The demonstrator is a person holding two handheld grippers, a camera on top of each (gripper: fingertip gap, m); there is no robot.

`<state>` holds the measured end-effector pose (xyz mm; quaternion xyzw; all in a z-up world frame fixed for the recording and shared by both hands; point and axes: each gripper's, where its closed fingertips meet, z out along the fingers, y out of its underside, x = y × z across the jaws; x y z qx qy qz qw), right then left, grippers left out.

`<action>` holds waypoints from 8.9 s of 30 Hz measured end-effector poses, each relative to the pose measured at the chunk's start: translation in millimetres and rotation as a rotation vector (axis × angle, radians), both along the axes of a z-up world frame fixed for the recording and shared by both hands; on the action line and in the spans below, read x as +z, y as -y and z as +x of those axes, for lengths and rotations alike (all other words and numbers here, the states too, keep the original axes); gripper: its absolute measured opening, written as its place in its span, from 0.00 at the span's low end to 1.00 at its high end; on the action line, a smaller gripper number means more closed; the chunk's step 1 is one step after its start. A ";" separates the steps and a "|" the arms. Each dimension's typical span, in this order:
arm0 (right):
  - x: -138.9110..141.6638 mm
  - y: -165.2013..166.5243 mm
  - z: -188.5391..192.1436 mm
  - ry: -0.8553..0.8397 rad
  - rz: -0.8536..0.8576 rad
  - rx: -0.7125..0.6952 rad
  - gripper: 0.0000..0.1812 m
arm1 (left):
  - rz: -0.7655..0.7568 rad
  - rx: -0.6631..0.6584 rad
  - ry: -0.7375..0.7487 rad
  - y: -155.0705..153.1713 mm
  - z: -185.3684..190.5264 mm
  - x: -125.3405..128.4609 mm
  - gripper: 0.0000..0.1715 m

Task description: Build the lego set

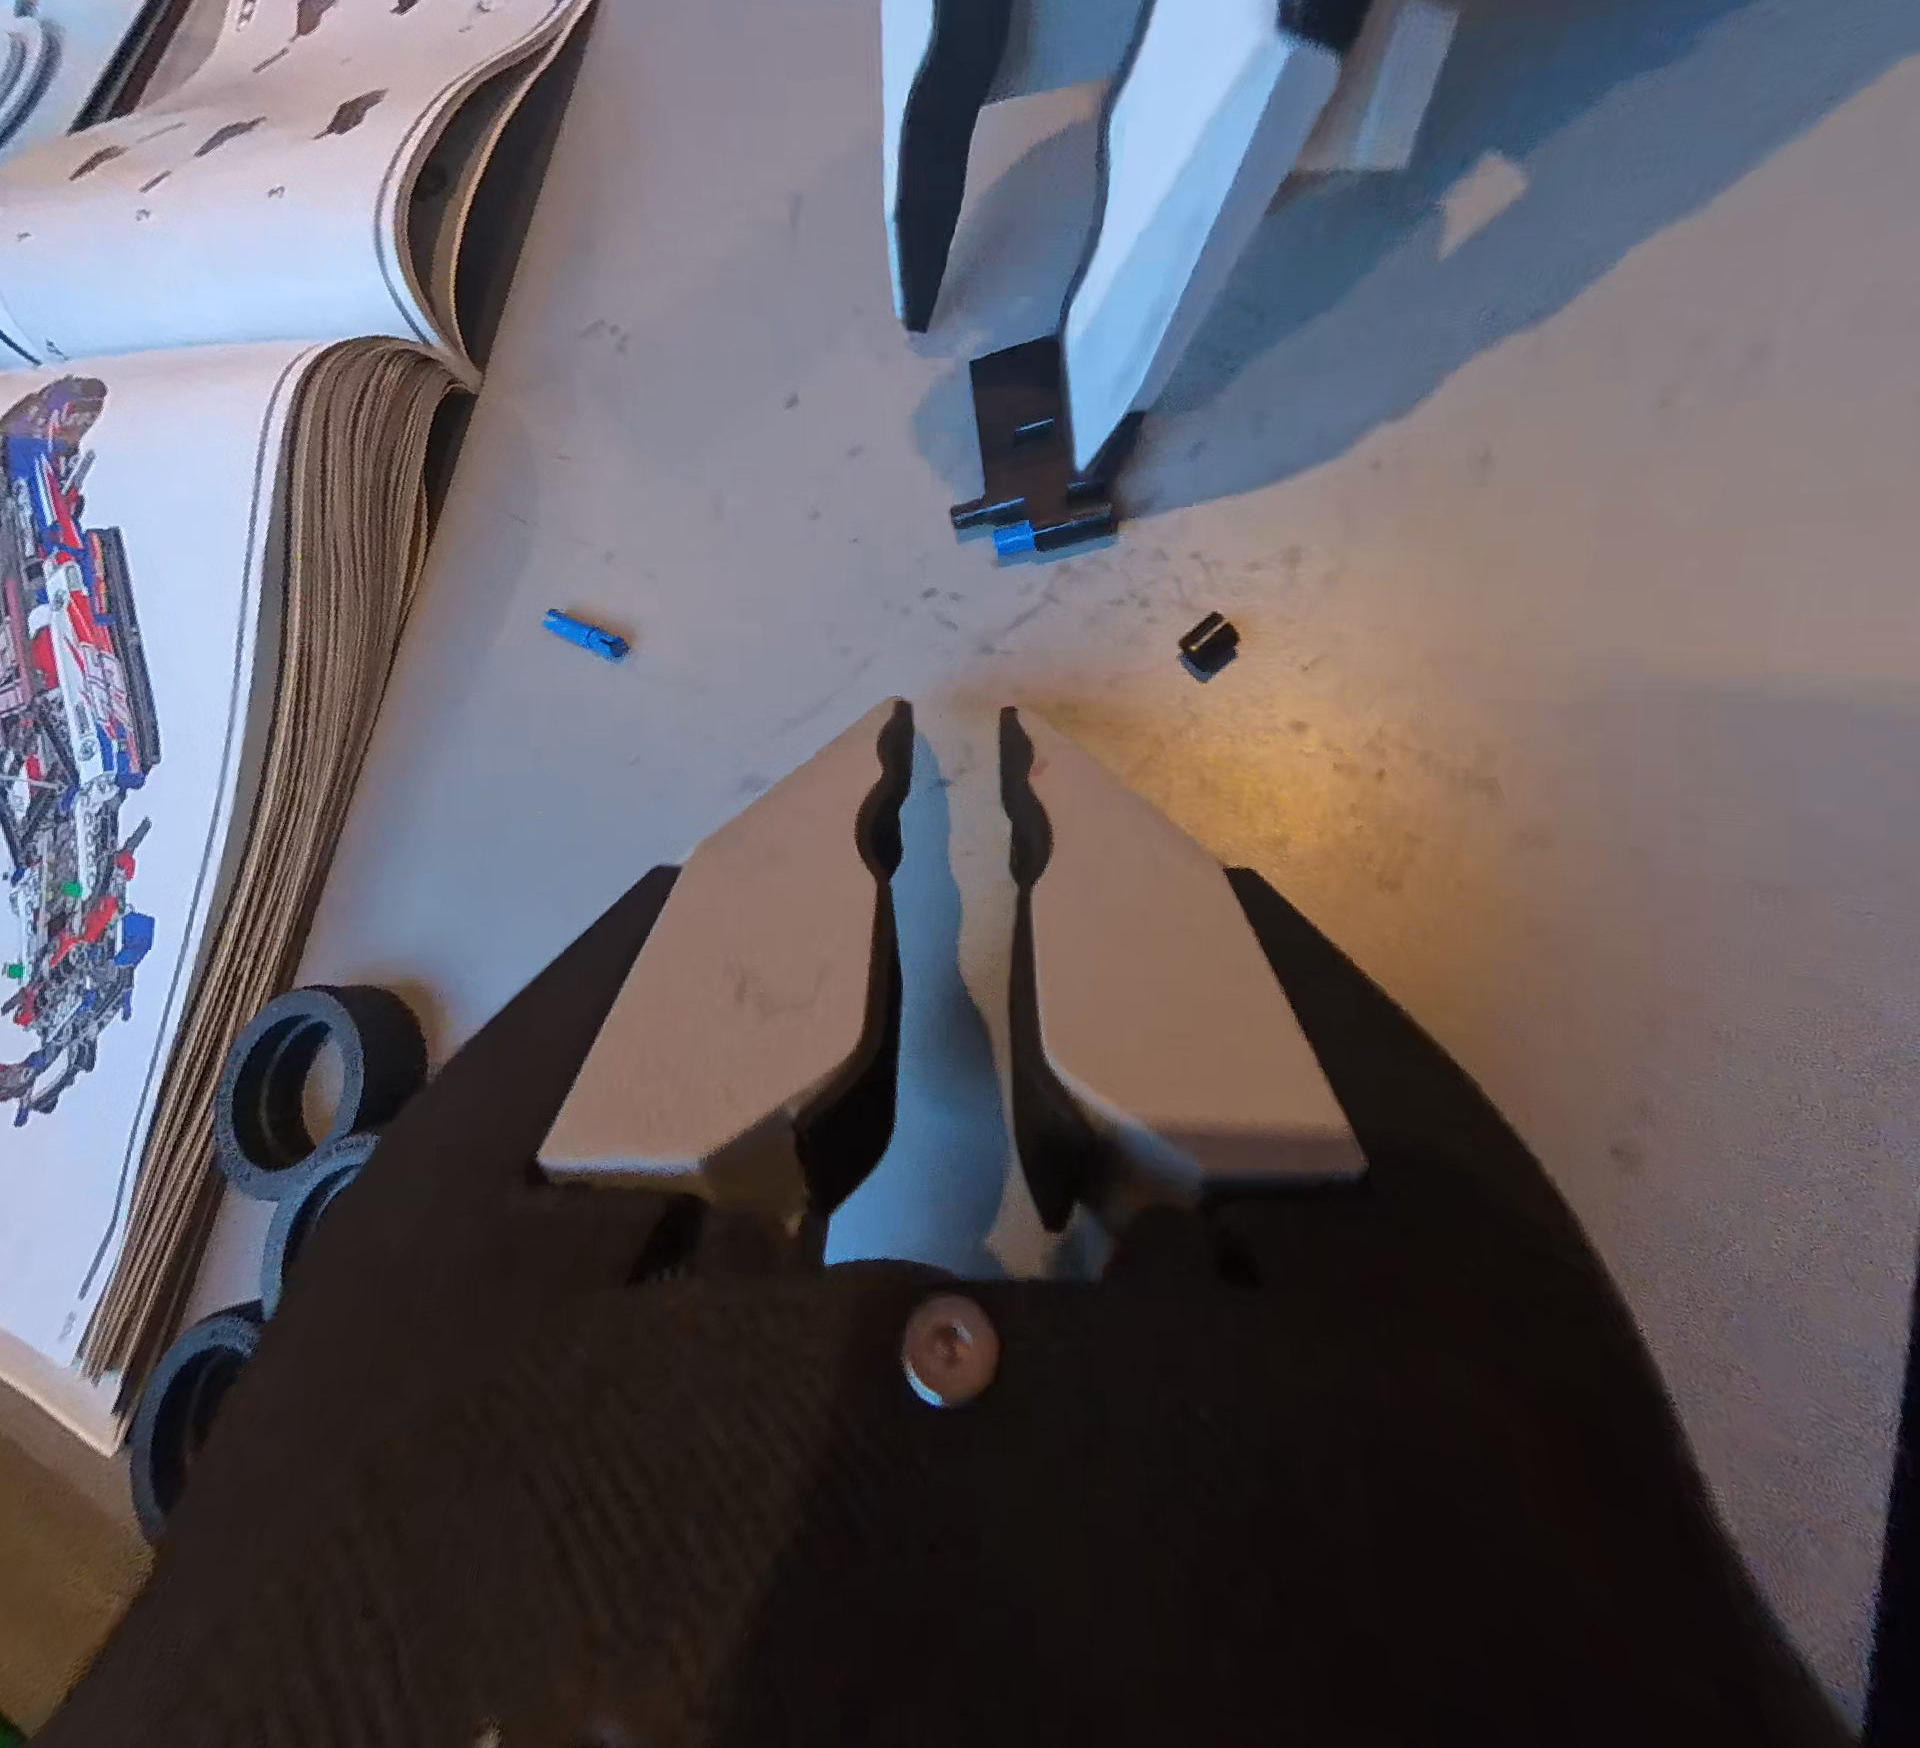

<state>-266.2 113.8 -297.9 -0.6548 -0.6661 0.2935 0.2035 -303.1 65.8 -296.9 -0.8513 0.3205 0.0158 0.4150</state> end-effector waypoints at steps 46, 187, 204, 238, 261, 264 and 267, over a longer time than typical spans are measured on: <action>7.3 79.5 -0.4 0.007 -0.110 0.218 0.04 | 0.020 -0.295 0.179 41.8 32.7 18.9 0.07; -1.1 36.2 51.4 -0.008 0.088 -0.031 0.35 | -0.139 -0.306 0.160 25.7 38.0 -1.8 0.13; -3.7 41.7 35.6 -0.087 0.052 0.277 0.28 | -0.203 -0.359 0.204 26.4 49.8 -3.8 0.03; -4.0 38.1 31.3 -0.095 0.055 0.332 0.27 | -0.209 -0.325 0.218 23.5 49.8 -3.3 0.10; -3.3 41.2 19.6 -0.100 0.031 0.317 0.27 | -0.138 -0.288 0.147 21.2 53.3 -3.0 0.03; -2.7 42.2 17.4 -0.097 0.003 0.304 0.27 | -0.103 -0.293 0.105 20.3 54.5 -2.8 0.03; -2.1 42.4 16.7 -0.094 -0.027 0.292 0.27 | -0.049 -0.314 0.041 19.9 54.7 -2.4 0.03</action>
